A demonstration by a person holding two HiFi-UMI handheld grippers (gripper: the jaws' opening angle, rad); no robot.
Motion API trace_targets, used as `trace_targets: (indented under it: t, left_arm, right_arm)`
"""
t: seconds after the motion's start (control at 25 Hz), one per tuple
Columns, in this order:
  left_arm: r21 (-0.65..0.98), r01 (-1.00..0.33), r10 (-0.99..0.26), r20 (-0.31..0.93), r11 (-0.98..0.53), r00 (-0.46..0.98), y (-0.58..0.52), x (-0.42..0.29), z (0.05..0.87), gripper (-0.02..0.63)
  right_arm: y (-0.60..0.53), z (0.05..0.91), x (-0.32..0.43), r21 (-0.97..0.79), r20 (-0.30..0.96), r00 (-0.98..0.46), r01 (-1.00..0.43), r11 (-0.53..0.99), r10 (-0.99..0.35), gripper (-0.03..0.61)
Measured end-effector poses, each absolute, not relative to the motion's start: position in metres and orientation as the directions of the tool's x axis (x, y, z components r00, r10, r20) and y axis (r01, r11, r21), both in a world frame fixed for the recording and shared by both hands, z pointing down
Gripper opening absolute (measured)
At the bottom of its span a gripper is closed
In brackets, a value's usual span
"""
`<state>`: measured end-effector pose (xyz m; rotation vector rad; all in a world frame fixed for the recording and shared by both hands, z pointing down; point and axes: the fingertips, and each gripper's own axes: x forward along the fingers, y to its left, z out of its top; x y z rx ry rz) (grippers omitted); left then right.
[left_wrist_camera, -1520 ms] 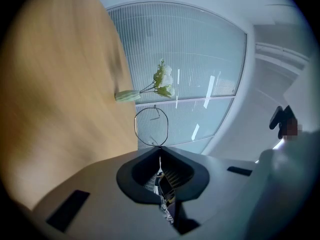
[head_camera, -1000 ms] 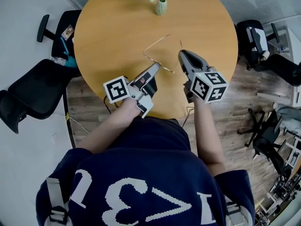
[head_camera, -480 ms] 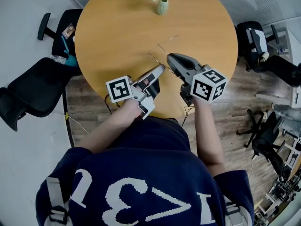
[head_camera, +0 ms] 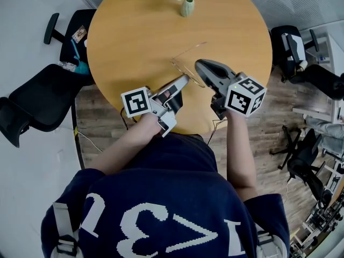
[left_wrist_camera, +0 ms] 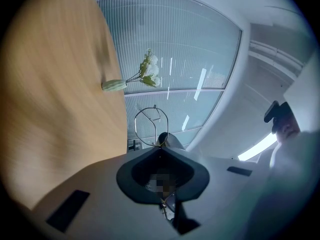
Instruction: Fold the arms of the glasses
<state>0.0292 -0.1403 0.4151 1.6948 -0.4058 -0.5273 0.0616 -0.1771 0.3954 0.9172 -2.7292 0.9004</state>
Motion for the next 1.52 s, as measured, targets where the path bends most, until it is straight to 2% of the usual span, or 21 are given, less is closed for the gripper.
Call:
trace_targets:
  t: [0.16,0.24,0.28,0.44,0.64,0.76,0.92,1.12,1.32,1.52]
  left_arm:
    - [0.983,-0.007,-0.538,-0.093,-0.181,0.838,-0.138,0.028,0.415,0.02]
    - [0.983,-0.023,-0.531,-0.077,-0.181,0.844,-0.137,0.029,0.415,0.02]
    - [0.983,-0.032,-0.527,-0.069,-0.18,0.847,-0.136,0.029,0.416,0.02]
    - [0.985,-0.048,-0.522,-0.045,-0.163,0.852,-0.132,0.031,0.421,0.02]
    - [0.986,-0.063,-0.519,-0.029,-0.157,0.854,-0.131,0.032,0.421,0.02]
    - [0.984,-0.067,-0.529,-0.03,-0.165,0.848,-0.133,0.03,0.42,0.02]
    - [0.985,-0.068,-0.545,-0.03,-0.159,0.838,-0.135,0.025,0.42,0.02]
    - [0.979,-0.086,-0.548,-0.029,-0.183,0.836,-0.139,0.023,0.419,0.02]
    - [0.985,-0.074,-0.553,-0.026,-0.157,0.833,-0.14,0.024,0.421,0.02]
    - [0.987,-0.063,-0.553,-0.029,-0.146,0.833,-0.14,0.025,0.421,0.02]
  right_arm:
    - [-0.201,0.382,0.095,-0.214,0.336,-0.682,-0.727,0.653,-0.649,0.058]
    - [-0.208,0.383,0.098,-0.088,0.38,-0.661,-0.723,0.686,-0.647,0.136]
    - [-0.21,0.384,0.097,-0.019,0.41,-0.652,-0.705,0.709,-0.637,0.155]
    - [-0.214,0.395,0.079,0.266,0.547,-0.606,-0.528,0.807,-0.577,0.16]
    - [-0.213,0.421,0.07,0.446,0.714,-0.498,-0.22,0.868,-0.493,0.16]
    - [-0.21,0.429,0.07,0.445,0.757,-0.468,-0.142,0.884,-0.456,0.144]
    - [-0.189,0.432,0.067,0.345,0.793,-0.503,-0.096,0.934,-0.344,0.092]
    - [-0.154,0.441,0.072,0.246,0.861,-0.471,0.052,0.968,-0.194,0.092]
    - [-0.126,0.45,0.072,0.223,0.898,-0.419,0.164,0.961,-0.137,0.092]
    - [-0.11,0.456,0.071,0.188,0.91,-0.405,0.199,0.962,-0.095,0.094]
